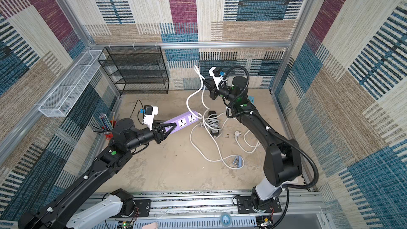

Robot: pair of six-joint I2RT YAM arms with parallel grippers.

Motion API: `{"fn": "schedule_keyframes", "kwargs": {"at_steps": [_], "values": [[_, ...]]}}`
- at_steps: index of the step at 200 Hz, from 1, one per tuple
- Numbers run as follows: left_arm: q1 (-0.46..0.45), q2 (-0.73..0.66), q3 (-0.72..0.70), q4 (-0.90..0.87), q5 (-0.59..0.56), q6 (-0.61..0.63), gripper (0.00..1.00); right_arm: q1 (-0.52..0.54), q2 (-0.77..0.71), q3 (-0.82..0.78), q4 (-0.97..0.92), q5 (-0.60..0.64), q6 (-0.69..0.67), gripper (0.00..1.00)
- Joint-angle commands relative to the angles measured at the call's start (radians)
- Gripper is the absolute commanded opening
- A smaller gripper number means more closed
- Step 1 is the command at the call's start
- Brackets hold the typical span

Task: Unwrap the cord wrapped around the power strip
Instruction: Unwrap the power cord from the power strip.

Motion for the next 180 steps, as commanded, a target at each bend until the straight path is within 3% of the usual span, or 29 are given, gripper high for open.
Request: {"fn": "schedule_keyframes", "kwargs": {"at_steps": [1,53,107,129,180], "values": [[0.007,0.011,0.043,-0.056,-0.170,0.081,0.00,-0.013,-0.088,-0.044,-0.078,0.082,-0.038,0.00],[0.032,0.123,0.242,-0.109,-0.412,0.199,0.00,-0.028,-0.312,-0.254,-0.227,0.289,-0.007,0.00],[0.064,0.192,0.370,-0.059,-0.544,0.290,0.00,-0.036,-0.435,-0.449,-0.295,0.411,0.172,0.00],[0.077,0.187,0.379,-0.008,-0.509,0.294,0.00,-0.035,-0.446,-0.525,-0.306,0.459,0.224,0.00],[0.094,0.148,0.363,0.093,-0.201,0.263,0.00,-0.061,-0.379,-0.651,-0.244,0.509,0.332,0.00]]}}
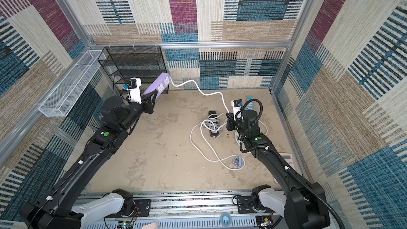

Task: Unwrap the cord wrapped around the power strip
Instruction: Unwrap the power cord from the power strip.

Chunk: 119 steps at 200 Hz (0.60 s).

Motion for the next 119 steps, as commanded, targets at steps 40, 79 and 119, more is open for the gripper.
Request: {"fn": "schedule_keyframes", "kwargs": {"at_steps": [40,79,119], "values": [[0.003,-0.033,0.023,0.085,0.353,0.006,0.00,-0.114,0.157,-0.078,0.131,-0.017,0.144,0.00],[0.004,-0.053,0.002,0.074,0.350,0.034,0.00,-0.176,0.272,-0.067,0.176,-0.010,0.165,0.00],[0.031,-0.097,-0.029,0.071,0.274,0.053,0.00,-0.233,0.363,-0.056,0.201,-0.014,0.180,0.00]]}}
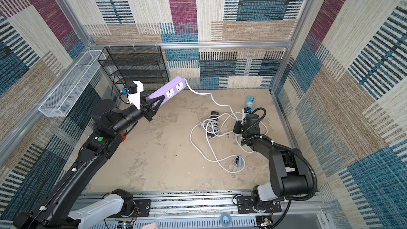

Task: Unwrap the cord wrapped around the power strip
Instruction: Unwrap the power cord from the power strip.

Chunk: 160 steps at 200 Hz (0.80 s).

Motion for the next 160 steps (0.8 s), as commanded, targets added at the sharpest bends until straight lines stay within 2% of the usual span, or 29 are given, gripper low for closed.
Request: {"fn": "schedule_keyframes", "kwargs": {"at_steps": [1,50,87,100,114,125,134,160], "values": [[0.016,-0.029,-0.009,0.057,-0.057,0.024,0.00,-0.027,0.016,0.010,0.035,0.016,0.027,0.00],[0.034,-0.034,-0.023,0.046,-0.131,0.029,0.00,-0.059,0.016,0.040,-0.003,0.027,0.027,0.00],[0.040,-0.014,-0.017,0.043,-0.108,0.017,0.00,-0.076,-0.018,0.029,0.005,-0.037,-0.003,0.00],[0.040,0.008,-0.006,0.038,-0.073,0.007,0.00,-0.074,-0.055,0.022,0.019,-0.095,-0.031,0.22],[0.041,0.036,0.009,0.032,-0.024,-0.003,0.00,-0.062,-0.123,0.008,0.031,-0.136,-0.070,0.61],[0.041,0.066,0.033,0.009,0.023,-0.006,0.00,-0.046,-0.193,-0.002,0.030,-0.141,-0.101,0.85],[0.041,0.089,0.052,-0.009,0.055,-0.009,0.00,-0.021,-0.263,-0.008,0.023,-0.132,-0.126,0.99],[0.041,0.151,0.117,-0.079,0.132,-0.006,0.00,0.071,-0.447,-0.017,0.031,-0.101,-0.181,0.98]]}}
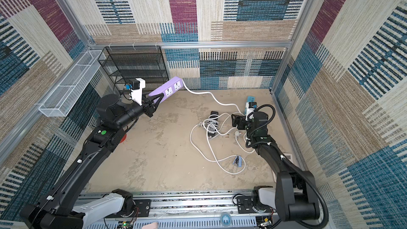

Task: Unwrap the cord wrapped around the power strip
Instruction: Unwrap the power cord from the power strip.

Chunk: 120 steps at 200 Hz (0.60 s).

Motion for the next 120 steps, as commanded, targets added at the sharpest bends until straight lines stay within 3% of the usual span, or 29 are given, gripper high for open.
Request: {"fn": "schedule_keyframes", "kwargs": {"at_steps": [1,30,51,66,120], "values": [[0.001,0.039,0.057,-0.037,0.106,-0.008,0.00,0.063,-0.126,-0.004,0.036,0.006,-0.080,0.98],[0.000,0.109,0.177,-0.205,0.188,0.025,0.00,0.155,-0.271,0.015,0.078,-0.022,-0.193,0.98],[0.001,0.144,0.236,-0.299,0.219,0.043,0.00,0.206,-0.299,0.042,0.125,-0.100,-0.285,0.98],[0.000,0.163,0.269,-0.353,0.250,0.048,0.00,0.268,-0.276,0.083,0.125,-0.123,-0.376,0.98],[-0.027,0.198,0.308,-0.453,0.334,0.077,0.00,0.489,-0.085,0.357,-0.051,0.024,-0.703,0.98]]}}
